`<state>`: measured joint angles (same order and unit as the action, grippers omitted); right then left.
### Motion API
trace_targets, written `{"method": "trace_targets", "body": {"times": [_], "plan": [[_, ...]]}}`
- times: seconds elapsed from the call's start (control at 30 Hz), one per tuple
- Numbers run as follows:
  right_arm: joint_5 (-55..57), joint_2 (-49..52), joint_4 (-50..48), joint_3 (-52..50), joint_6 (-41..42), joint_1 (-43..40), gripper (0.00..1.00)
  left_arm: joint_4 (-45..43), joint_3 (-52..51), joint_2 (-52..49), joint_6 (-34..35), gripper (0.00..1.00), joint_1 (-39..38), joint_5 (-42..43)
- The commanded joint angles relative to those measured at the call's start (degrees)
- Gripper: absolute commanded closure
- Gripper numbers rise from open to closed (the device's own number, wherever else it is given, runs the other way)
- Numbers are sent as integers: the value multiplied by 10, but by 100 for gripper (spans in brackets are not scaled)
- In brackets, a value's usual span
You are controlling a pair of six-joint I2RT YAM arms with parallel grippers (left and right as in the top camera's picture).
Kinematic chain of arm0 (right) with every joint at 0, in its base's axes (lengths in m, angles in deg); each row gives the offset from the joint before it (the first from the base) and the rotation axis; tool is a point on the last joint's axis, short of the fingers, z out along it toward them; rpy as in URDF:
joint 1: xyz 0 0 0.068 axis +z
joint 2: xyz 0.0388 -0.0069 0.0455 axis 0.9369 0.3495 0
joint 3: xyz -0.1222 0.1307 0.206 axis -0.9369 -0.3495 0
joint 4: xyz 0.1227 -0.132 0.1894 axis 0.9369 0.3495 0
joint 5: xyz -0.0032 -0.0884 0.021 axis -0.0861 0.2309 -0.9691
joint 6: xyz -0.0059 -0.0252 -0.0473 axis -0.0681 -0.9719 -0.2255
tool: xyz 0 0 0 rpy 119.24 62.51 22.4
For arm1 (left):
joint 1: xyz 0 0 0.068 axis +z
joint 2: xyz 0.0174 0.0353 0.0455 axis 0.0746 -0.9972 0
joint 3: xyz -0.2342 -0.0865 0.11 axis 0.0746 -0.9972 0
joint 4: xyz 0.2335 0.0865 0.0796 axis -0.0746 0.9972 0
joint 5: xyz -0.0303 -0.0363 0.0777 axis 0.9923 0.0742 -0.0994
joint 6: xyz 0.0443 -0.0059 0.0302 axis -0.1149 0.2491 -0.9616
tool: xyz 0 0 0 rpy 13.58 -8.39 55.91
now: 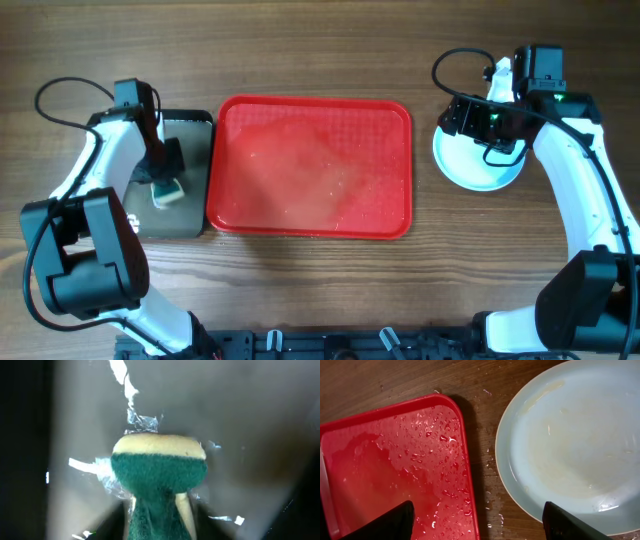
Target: Clean dirty plates on tray and stack at the side
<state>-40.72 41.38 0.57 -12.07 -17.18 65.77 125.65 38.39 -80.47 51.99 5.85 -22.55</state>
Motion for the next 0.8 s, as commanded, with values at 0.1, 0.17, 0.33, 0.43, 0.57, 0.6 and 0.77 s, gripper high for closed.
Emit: {"method": "trace_targets", "body": {"times": [0.1,0.17,0.33,0.43,0.57,0.6,0.77], "plan": [[-27,-20,3,10,-36,3,16,21,56,40,-43,0,-25,16],[-63,-48,5,31,-58,3,16,30,104,100,-39,0,-41,17],[-48,-200,4,53,-70,3,9,31,109,173,-38,0,-62,23],[-24,-284,5,53,-69,3,0,31,109,172,-38,0,-62,23],[-26,-381,11,53,-5,3,0,31,109,172,-38,0,-62,23],[-25,-394,13,53,4,3,0,31,109,172,-38,0,-62,23],[139,-428,69,47,2,24,0,31,109,172,-38,0,-62,23]]}}
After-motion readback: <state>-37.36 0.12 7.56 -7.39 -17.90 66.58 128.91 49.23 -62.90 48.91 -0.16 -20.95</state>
